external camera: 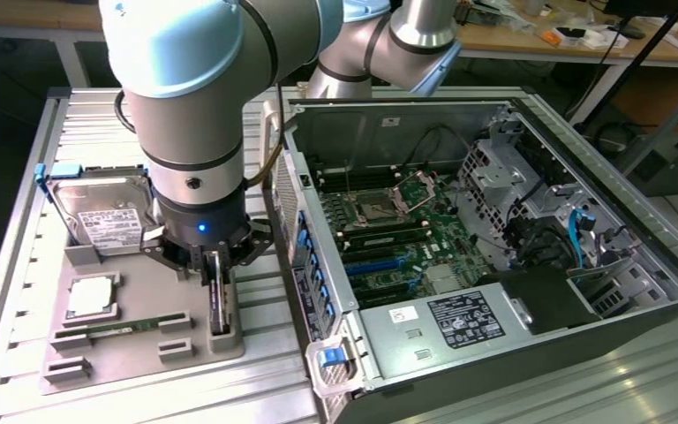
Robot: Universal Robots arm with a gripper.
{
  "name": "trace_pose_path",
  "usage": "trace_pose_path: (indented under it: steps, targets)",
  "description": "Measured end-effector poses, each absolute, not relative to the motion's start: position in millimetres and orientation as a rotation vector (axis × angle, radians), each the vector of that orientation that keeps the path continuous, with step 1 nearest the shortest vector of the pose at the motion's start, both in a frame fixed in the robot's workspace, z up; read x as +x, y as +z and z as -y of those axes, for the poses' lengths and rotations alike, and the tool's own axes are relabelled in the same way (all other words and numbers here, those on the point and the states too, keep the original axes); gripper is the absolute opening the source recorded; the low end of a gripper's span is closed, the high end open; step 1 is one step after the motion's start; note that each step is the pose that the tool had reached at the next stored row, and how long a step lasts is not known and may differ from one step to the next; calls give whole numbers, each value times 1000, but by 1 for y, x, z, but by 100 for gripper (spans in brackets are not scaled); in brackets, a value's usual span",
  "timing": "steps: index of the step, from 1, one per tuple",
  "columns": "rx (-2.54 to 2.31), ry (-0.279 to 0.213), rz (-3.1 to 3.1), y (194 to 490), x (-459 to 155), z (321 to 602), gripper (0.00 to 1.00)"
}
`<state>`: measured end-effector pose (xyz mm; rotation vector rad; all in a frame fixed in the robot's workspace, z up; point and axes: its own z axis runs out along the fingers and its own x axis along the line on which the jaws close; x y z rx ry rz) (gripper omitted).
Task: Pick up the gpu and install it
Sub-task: 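Pick up the gpu and move the gpu toward the slot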
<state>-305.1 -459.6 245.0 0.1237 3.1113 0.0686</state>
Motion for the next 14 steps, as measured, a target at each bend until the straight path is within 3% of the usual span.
trace_pose_path:
  steps: [14]
  targets:
    - [124, 69, -3111, 247, -305, 460, 27]
